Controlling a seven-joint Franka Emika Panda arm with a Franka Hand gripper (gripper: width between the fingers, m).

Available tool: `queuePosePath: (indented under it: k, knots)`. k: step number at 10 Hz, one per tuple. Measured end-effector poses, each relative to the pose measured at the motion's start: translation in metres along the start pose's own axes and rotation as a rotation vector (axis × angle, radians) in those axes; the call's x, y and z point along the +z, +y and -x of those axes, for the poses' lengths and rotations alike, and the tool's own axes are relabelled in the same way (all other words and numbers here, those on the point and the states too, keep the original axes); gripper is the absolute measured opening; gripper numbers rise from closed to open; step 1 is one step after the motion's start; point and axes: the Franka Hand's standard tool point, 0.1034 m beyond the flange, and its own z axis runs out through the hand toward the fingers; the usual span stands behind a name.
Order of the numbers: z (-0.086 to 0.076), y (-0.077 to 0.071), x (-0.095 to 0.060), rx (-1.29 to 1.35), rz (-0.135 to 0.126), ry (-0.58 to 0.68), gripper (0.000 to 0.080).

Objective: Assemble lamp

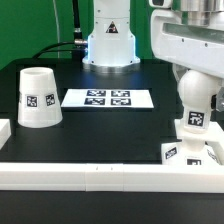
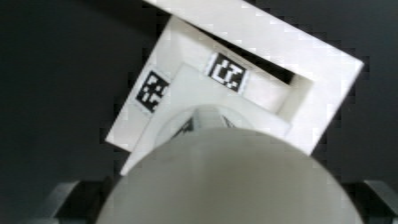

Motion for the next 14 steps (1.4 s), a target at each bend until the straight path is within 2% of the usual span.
queuePosePath:
  k: [4, 6, 9, 11, 12, 14]
  knots:
    - [0.001, -0.001, 0.0, 0.093, -0.005, -0.013, 0.0577]
    - [0.002, -0.001, 0.0, 0.084, -0.005, -0.013, 0.068]
    - [0.017, -0.002, -0.024, -0.151, -0.012, -0.019, 0.0698]
    - [0.024, 0.006, -0.042, -0.311, -0.037, -0.014, 0.0698]
    - [0.021, 0.017, -0.055, -0.362, -0.05, -0.011, 0.0698]
    - [0.022, 0.02, -0.053, -0.359, -0.046, -0.013, 0.0698]
